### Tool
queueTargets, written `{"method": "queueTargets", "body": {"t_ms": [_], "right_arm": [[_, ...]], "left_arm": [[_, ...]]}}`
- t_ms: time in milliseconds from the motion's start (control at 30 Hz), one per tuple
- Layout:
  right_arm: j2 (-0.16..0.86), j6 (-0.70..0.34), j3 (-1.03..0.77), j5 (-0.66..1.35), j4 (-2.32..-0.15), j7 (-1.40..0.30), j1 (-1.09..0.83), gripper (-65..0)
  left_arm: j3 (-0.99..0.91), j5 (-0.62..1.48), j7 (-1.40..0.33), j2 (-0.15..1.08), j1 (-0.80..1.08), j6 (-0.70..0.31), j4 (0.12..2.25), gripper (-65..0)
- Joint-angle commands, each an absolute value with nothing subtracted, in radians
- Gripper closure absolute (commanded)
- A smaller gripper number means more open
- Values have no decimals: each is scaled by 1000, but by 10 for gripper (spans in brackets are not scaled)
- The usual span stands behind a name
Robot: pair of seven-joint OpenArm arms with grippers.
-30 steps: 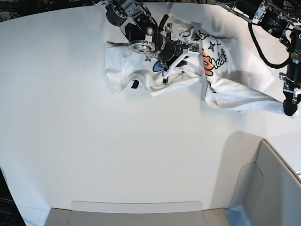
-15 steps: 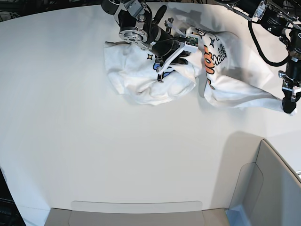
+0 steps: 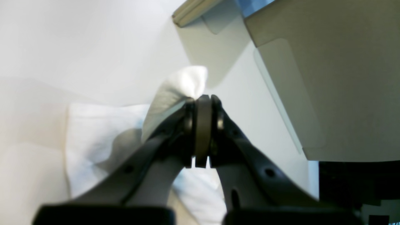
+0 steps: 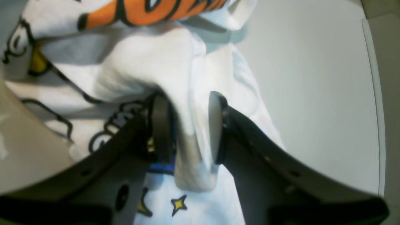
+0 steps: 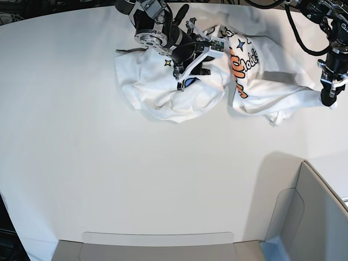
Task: Layout the t-shirt on the table in an organized manner, then fold the t-shirt properly
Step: 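Gather the bunched t-shirt fabric with the right gripper near the print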
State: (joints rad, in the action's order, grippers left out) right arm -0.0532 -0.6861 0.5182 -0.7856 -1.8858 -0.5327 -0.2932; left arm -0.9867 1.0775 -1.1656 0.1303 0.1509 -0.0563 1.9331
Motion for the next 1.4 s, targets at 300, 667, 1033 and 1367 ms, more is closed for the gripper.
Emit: {"method": "queueTargets", "body": {"t_ms": [300,667,1033,1367], "right_arm": [[-70,-698,538,-823,-1853,-524,-300,0],[-107,-698,541,-822,-1971,-524,-288,0],[-58,-698,568,-828,-1965,-532,-317,0],[12,-698,570,-851,-1965,-541,-300,-82]], "left_arm": [[-983,1099,-1155,154,206,-67,1949,-4],[-980,1102,-1265,242,202,-67,1949,-4],[-954,1099,-1268,251,180,-68,1948,-4],[-960,970,-1268,157,182,-68,1952,-4]]}}
